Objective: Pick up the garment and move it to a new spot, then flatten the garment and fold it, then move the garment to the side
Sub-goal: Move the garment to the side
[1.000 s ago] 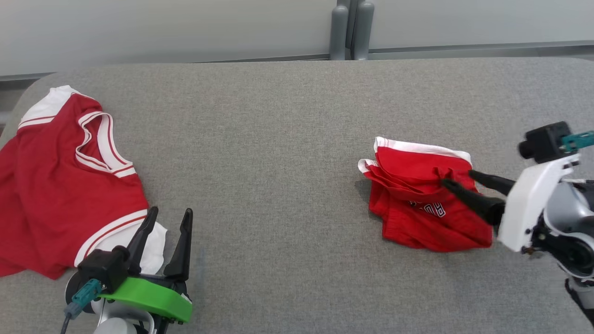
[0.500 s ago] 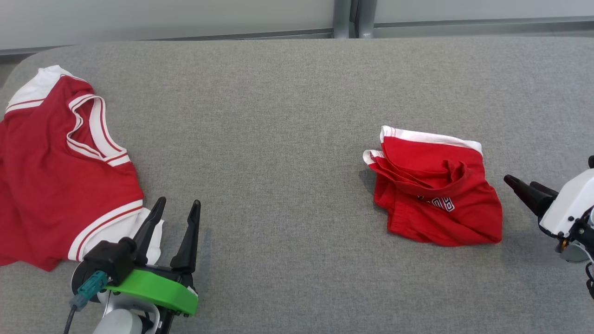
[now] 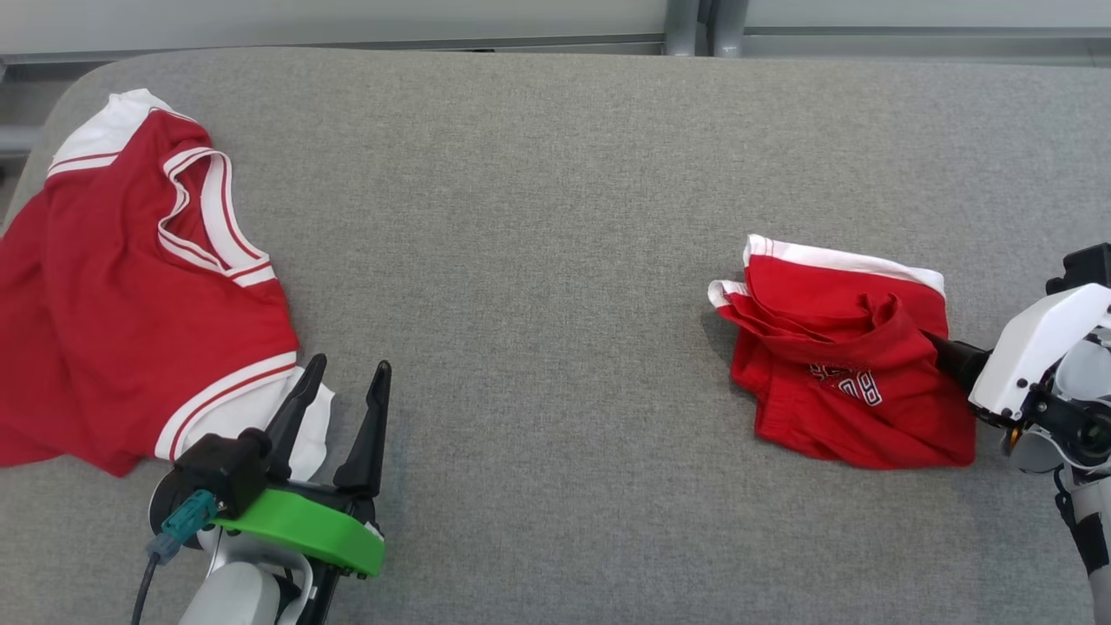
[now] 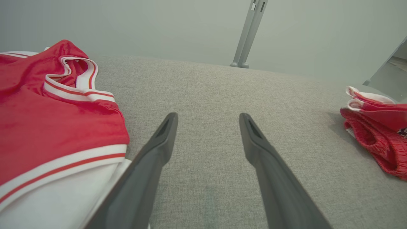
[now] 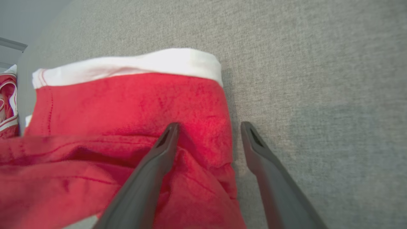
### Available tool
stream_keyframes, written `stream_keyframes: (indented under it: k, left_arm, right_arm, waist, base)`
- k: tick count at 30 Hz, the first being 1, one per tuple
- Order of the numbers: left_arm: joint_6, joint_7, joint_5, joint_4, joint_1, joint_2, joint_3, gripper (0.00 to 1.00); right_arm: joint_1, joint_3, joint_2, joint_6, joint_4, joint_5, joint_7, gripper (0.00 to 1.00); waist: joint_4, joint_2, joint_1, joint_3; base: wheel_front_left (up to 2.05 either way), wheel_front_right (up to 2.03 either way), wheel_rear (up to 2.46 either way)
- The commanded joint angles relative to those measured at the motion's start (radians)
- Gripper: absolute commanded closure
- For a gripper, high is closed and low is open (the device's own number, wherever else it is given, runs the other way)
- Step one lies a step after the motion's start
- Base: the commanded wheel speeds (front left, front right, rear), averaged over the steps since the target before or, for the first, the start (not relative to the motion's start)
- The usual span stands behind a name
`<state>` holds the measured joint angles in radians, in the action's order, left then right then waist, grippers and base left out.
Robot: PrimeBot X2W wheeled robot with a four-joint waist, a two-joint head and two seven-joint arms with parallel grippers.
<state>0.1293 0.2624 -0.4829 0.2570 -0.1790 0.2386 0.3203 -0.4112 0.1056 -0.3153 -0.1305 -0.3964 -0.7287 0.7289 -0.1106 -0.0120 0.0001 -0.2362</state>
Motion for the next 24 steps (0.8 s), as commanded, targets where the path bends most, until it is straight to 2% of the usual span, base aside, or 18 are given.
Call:
stream_keyframes:
  k: [1, 3, 4, 5, 6, 7, 10, 14, 20, 24]
  left_arm:
    - [0.003, 0.003, 0.0, 0.0, -0.011, -0.002, -0.001, 0.0]
    - [0.003, 0.003, 0.001, 0.003, -0.008, -0.004, -0.003, 0.0]
    - [0.003, 0.003, 0.002, 0.005, -0.006, -0.004, -0.003, 0.0]
    - [0.003, 0.003, 0.003, 0.006, -0.003, -0.005, -0.004, 0.0]
    - [0.003, 0.003, 0.003, 0.007, -0.001, -0.006, -0.006, 0.0]
    - [0.003, 0.003, 0.004, 0.008, 0.001, -0.008, -0.006, 0.0]
    - [0.003, 0.003, 0.006, 0.01, 0.005, -0.011, -0.007, 0.0]
    - [0.003, 0.003, 0.008, 0.005, 0.013, -0.018, -0.014, 0.0]
    - [0.003, 0.003, 0.014, -0.004, 0.04, -0.037, -0.044, 0.0]
    - [0.003, 0.003, 0.021, -0.009, 0.06, -0.049, -0.06, 0.0]
  right_arm:
    - [-0.001, -0.002, -0.007, 0.0, -0.009, -0.003, -0.009, 0.0]
    - [0.001, -0.004, -0.009, 0.0, -0.021, 0.0, -0.018, 0.0]
    - [0.001, -0.002, -0.006, 0.0, -0.024, -0.007, -0.025, 0.05]
    - [0.0, 0.0, -0.002, 0.0, -0.029, -0.012, -0.034, 0.47]
    - [-0.003, -0.003, 0.002, 0.0, -0.029, -0.019, -0.045, 0.67]
    - [-0.006, -0.007, 0.004, 0.0, -0.026, -0.026, -0.061, 1.0]
    - [-0.009, -0.02, 0.004, 0.0, -0.013, -0.049, -0.086, 1.0]
    - [-0.01, -0.075, -0.03, 0.0, 0.058, -0.094, -0.135, 1.0]
    - [0.069, -0.23, -0.151, 0.0, 0.332, -0.18, -0.241, 1.0]
    - [0.123, -0.299, -0.215, 0.0, 0.444, -0.221, -0.279, 1.0]
  waist:
    - [-0.009, 0.012, -0.0001, 0.004]
    - [-0.014, 0.012, -0.0001, 0.008]
    - [-0.016, 0.012, -0.0001, 0.01]
    - [-0.017, 0.012, -0.0001, 0.013]
    - [-0.017, 0.012, -0.0001, 0.015]
    - [-0.018, 0.012, -0.0001, 0.019]
    - [-0.018, 0.012, -0.0001, 0.025]
    - [-0.015, 0.012, -0.0001, 0.038]
    - [-0.007, 0.012, -0.0001, 0.068]
    - [0.006, 0.012, -0.0001, 0.075]
  base:
    - [0.0, 0.0, 0.0]
    - [0.0, 0.0, 0.0]
    - [0.0, 0.0, 0.0]
    - [0.0, 0.0, 0.0]
    - [0.0, 0.0, 0.0]
    - [0.0, 0.0, 0.0]
    - [0.0, 0.0, 0.0]
    - [0.0, 0.0, 0.0]
    - [0.0, 0.0, 0.0]
    - [0.0, 0.0, 0.0]
